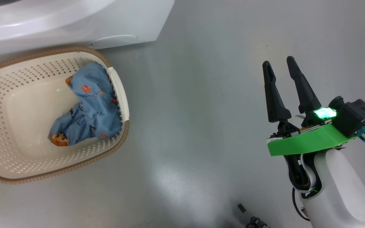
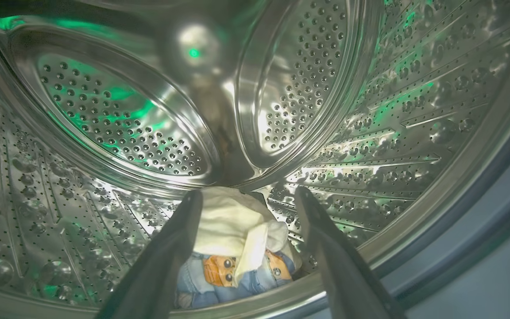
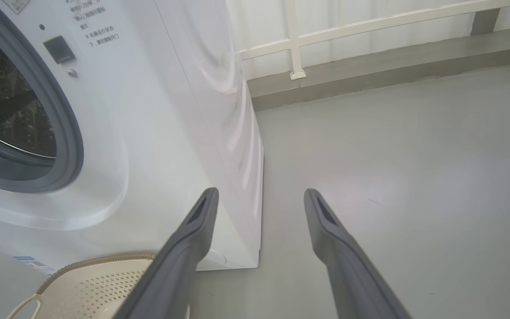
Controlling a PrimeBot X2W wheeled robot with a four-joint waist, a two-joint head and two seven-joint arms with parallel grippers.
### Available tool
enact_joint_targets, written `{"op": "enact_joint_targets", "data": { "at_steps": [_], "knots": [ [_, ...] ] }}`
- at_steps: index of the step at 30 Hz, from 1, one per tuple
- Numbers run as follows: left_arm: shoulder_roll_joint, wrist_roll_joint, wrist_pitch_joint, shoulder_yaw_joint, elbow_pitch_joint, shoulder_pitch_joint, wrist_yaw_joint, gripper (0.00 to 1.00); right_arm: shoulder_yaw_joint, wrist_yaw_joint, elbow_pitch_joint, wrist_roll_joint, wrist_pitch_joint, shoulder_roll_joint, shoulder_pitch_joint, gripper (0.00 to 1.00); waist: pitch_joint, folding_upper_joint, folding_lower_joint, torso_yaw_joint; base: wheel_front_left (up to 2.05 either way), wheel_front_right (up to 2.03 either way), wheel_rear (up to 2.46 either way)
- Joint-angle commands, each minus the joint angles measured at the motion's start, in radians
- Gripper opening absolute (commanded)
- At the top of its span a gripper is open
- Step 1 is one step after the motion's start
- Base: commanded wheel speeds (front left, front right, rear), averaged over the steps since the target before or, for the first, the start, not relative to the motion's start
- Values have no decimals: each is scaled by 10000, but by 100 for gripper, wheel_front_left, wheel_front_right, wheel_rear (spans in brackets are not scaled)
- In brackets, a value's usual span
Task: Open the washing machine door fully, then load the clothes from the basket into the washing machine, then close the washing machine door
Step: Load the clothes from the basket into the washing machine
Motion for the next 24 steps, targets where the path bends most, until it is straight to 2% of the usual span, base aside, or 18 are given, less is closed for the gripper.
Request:
{"op": "enact_joint_targets", "data": {
  "at_steps": [1,11,24],
  "knots": [
    [379,16,-51,-18,-184,-107,9,100,92,44,-205,93,-78,2,179,100,-39,0,0,46,0,0,0],
    [247,-410,-51,176,-671,548,-14,100,63,44,-210,67,-78,-175,167,100,-243,0,0,193,0,0,0],
    [-415,-874,-51,1561,-3817,3505,172,100,-51,44,-174,-33,-78,-637,162,100,-1051,0,0,510,0,0,0]
  ]
}}
